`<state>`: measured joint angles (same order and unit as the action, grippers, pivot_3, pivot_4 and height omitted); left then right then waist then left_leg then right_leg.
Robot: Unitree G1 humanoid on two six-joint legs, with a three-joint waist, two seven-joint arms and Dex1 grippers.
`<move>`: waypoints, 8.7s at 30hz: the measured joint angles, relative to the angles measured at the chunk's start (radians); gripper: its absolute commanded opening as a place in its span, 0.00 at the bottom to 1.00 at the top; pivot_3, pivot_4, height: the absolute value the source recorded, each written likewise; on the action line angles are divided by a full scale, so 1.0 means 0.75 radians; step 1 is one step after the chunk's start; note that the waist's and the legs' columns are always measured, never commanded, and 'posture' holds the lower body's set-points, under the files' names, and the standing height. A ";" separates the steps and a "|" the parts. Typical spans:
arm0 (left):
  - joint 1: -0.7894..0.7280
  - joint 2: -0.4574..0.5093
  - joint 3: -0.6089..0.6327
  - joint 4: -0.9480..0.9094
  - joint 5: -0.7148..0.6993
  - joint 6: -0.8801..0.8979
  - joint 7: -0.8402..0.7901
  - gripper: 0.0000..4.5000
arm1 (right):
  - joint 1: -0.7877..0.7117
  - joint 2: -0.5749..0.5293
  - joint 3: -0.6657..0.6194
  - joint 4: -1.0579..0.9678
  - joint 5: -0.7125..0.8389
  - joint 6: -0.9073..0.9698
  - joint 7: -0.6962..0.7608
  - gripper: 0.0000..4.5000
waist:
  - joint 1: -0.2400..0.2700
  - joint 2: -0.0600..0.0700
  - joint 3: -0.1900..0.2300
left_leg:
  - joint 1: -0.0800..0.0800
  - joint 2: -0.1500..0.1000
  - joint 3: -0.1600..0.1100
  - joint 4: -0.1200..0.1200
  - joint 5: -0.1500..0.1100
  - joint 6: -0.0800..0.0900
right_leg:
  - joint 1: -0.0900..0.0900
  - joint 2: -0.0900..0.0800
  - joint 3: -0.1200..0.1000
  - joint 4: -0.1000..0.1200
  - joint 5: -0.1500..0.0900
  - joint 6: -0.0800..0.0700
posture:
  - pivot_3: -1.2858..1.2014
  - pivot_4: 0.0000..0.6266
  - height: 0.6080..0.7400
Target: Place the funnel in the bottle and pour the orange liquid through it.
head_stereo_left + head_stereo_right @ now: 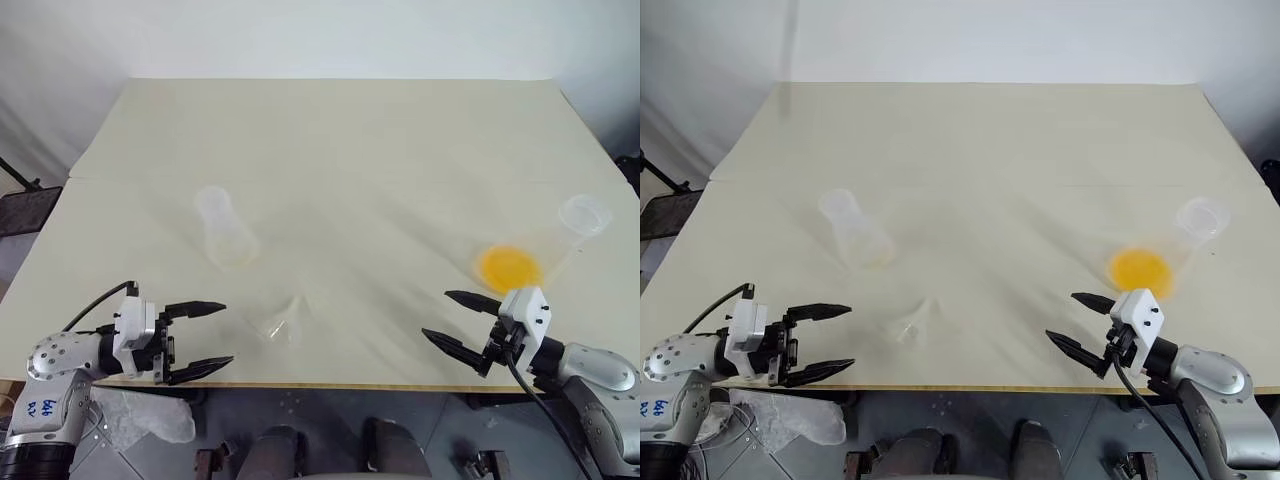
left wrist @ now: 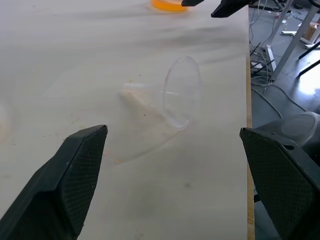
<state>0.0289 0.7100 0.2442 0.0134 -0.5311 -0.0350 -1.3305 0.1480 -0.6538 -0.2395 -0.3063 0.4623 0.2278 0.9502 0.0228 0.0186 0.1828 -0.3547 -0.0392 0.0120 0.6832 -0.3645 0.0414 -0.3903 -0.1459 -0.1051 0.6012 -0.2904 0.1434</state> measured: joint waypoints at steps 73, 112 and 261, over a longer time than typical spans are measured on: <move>-0.776 -0.197 -0.037 0.362 0.115 0.274 0.584 0.53 | -0.118 0.036 0.099 0.099 -0.014 -0.038 -0.039 1.00 | 0.003 -0.007 0.004 | -0.001 -0.002 -0.001 0.004 0.000 0.001 | 0.000 0.001 -0.003 0.005 0.001 0.002 | 0.52 0.24 1.00; -1.590 -0.833 -0.504 1.314 0.506 -0.128 0.156 0.53 | 0.394 0.103 -0.274 -0.464 0.303 0.007 -0.187 1.00 | 0.042 -0.012 0.007 | -0.020 -0.004 -0.003 0.021 0.001 0.007 | -0.004 0.002 -0.007 0.002 0.003 0.006 | 0.52 0.24 1.00; -1.823 -0.150 -0.617 0.889 0.392 0.924 -0.226 0.00 | 0.082 -0.030 -0.223 -0.367 0.275 0.039 -0.087 1.00 | 0.005 -0.015 0.008 | -0.019 -0.006 -0.008 0.024 0.001 0.007 | -0.005 0.000 -0.005 0.010 0.004 0.007 | 0.52 0.24 1.00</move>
<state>-1.3386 0.5974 -0.2187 0.6799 -0.2370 0.6583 -1.5000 0.2097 -0.6764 -0.4066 -0.5813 0.6686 0.2567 0.8852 0.0267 0.0073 0.1890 -0.3692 -0.0437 0.0062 0.7010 -0.3638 0.0467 -0.3942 -0.1461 -0.1088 0.6089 -0.2876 0.1486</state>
